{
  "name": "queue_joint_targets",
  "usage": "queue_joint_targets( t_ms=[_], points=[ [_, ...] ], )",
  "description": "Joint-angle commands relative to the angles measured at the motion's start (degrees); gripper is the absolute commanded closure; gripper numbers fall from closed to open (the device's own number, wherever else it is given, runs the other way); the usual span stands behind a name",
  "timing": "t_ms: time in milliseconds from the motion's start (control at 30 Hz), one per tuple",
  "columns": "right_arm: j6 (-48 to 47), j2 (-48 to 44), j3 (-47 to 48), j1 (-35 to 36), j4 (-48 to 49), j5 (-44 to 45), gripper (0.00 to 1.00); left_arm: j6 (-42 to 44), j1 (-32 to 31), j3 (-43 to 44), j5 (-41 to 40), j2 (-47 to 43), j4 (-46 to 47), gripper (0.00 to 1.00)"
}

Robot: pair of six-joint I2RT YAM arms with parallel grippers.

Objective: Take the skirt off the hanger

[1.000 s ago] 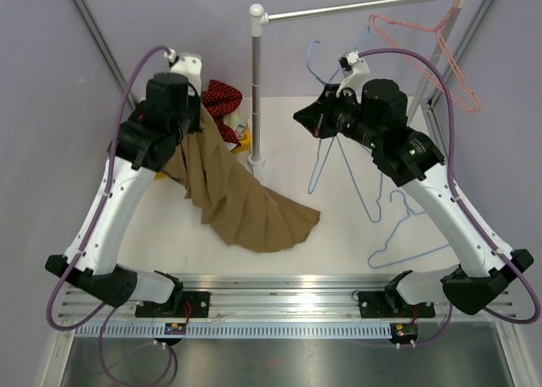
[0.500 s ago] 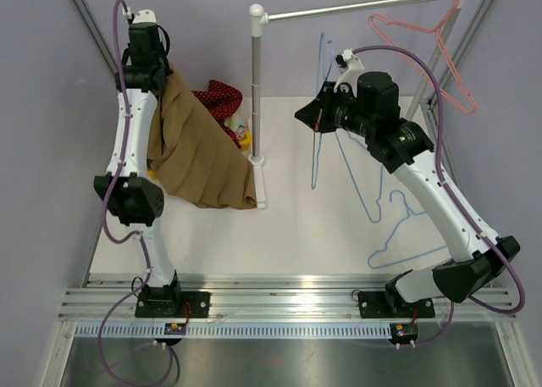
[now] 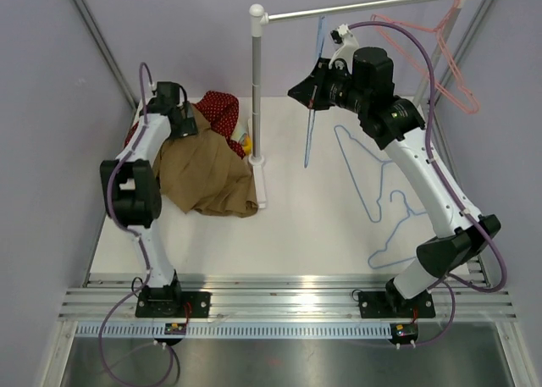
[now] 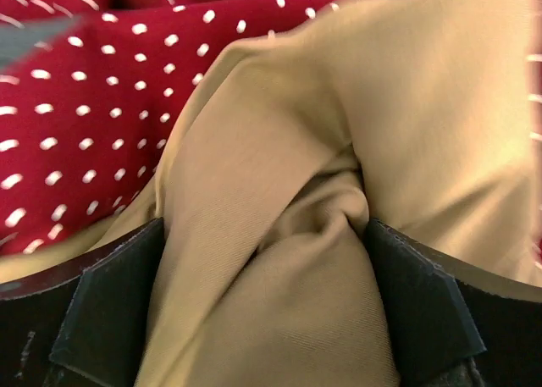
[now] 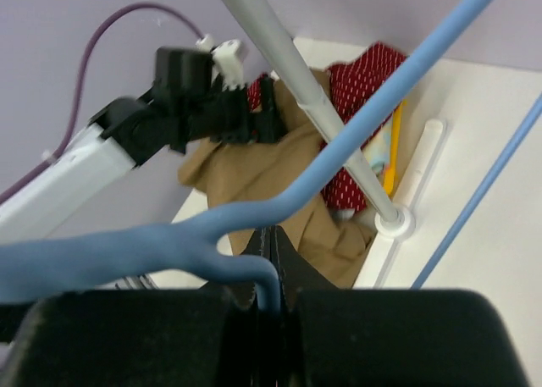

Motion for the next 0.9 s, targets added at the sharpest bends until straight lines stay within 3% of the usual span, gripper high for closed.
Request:
queue_joint_targets(
  t_ms=[0, 133, 367, 533, 700, 867],
  points=[
    [0.62, 2.15, 6.85, -0.89, 2.22, -0.03, 1.00, -1.45, -0.06, -6.90, 0.94, -18.19, 4.30, 0.01],
    [2.20, 7.77, 12.91, -1.42, 2.13, 1.91, 1.00, -0.49, -0.93, -15.86, 1.37, -28.03, 5.35, 0.01],
    [6.59, 22.44, 26.52, -3.35, 0.90, 1.48, 1.00, 1.27, -4.62, -14.21, -0.29, -30.51, 0.27, 0.01],
    [9.84, 27.99, 32.87, -4.50, 0.55, 1.56, 1.00, 2.15, -7.34, -19.91, 0.50, -36.39, 2.45, 0.01],
    [12.13, 28.35, 31.04, -4.67, 2.12, 2.00, 1.00, 2.06, -7.88, -25.10, 1.20, -40.35, 3.95, 0.01],
    [13.36, 25.02, 22.51, -4.59, 5.55, 0.69, 1.00, 2.32, -8.23, -26.86, 1.64, -41.76, 5.35, 0.01]
  ],
)
